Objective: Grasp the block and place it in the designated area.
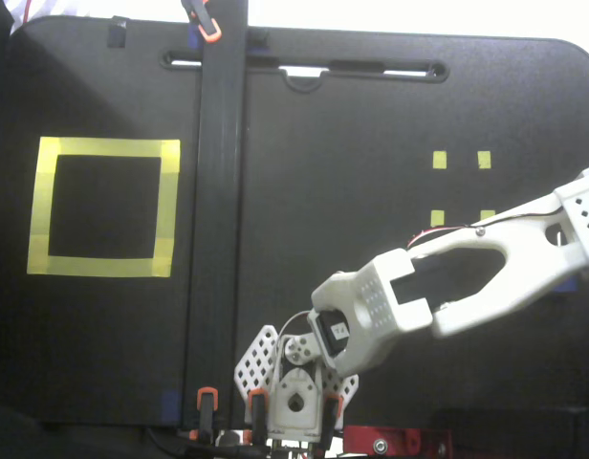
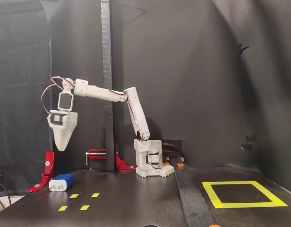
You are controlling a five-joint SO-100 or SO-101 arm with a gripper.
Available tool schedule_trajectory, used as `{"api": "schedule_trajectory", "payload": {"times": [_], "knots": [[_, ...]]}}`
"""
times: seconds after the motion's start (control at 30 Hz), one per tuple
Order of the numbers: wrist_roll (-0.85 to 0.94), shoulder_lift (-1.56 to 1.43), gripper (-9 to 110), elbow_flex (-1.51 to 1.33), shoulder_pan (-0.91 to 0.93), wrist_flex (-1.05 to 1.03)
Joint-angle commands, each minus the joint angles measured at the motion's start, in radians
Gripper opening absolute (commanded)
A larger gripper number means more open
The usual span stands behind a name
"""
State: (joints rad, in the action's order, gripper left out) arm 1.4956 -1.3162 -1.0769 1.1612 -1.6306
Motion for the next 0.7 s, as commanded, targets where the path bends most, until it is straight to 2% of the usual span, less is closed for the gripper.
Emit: {"api": "schedule_trajectory", "payload": {"times": [0.0,0.23,0.4,0.57,0.67], "knots": [[0.219,-0.006,0,0.037,0.0,-0.011],[0.796,-0.005,0,0.037,0.0,-0.006],[1.112,0.003,0,0.037,-0.003,0.002],[1.342,0.005,0,0.037,-0.002,-0.002],[1.381,0.003,0,0.037,-0.003,-0.006]]}}
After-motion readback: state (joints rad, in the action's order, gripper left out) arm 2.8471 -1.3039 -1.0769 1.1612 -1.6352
